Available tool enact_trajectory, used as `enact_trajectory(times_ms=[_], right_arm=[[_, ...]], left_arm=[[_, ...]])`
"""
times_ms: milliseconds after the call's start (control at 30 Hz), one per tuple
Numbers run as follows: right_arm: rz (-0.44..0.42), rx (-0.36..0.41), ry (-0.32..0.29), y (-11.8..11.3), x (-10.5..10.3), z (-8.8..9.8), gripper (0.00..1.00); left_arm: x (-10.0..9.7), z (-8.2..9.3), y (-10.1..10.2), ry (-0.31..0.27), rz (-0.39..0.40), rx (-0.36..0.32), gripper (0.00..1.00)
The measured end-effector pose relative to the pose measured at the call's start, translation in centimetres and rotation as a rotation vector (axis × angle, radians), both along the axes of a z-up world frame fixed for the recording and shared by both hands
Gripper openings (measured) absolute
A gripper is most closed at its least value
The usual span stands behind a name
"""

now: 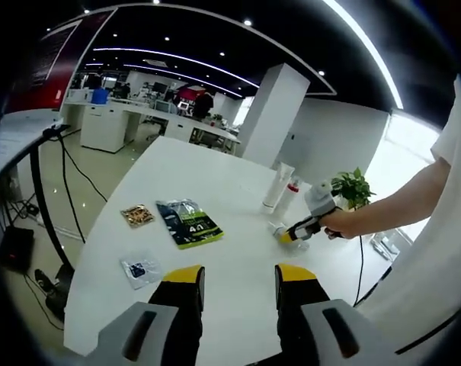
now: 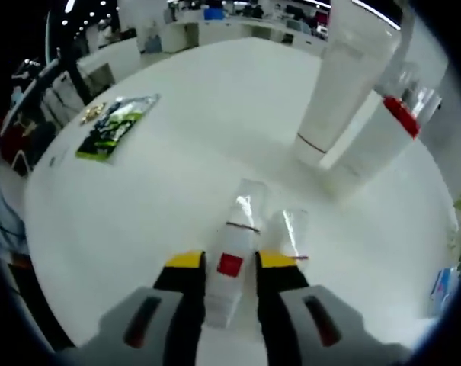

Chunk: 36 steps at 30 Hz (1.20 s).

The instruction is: Arrange the skincare products in the storage area until every visible bottle or jar stands upright without overlapping.

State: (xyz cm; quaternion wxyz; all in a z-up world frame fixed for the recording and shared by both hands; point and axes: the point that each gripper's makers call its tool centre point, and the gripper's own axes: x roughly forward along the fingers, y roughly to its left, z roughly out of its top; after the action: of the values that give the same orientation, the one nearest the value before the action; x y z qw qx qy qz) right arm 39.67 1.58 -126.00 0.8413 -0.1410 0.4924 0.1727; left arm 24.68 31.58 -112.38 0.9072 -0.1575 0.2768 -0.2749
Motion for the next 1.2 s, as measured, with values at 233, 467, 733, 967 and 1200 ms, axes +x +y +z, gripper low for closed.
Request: enact_trajectory(times_ms=[233, 467, 733, 967, 1200], right_arm=[[0.016, 0.033, 0.007, 0.4, 0.0, 0.0, 0.18], [0.052, 0.058, -0.003, 1.3, -0.2, 0.3, 0.17], [0.091, 0.21, -0.098, 5.2, 0.1, 3.6, 0.17], [0.201, 0.363, -0.175, 10.4, -2.0, 7.4, 0.17], [0.379, 0.529, -0.235, 17.8, -5.8, 12.1, 0.17]], left_arm=[[0.6, 0.1, 0.4, -0.004, 0.007, 0.005, 0.37], [1.3, 0.2, 0.3, -0.007, 0.006, 0.004, 0.37], [2.0, 0.0, -1.4, 0.003, -0.029, -0.017, 0.37], [2.4, 0.4, -3.2, 0.021, -0.059, -0.097, 0.38], [2.0, 0.9, -4.8, 0.069, -0.074, -0.243, 0.42]])
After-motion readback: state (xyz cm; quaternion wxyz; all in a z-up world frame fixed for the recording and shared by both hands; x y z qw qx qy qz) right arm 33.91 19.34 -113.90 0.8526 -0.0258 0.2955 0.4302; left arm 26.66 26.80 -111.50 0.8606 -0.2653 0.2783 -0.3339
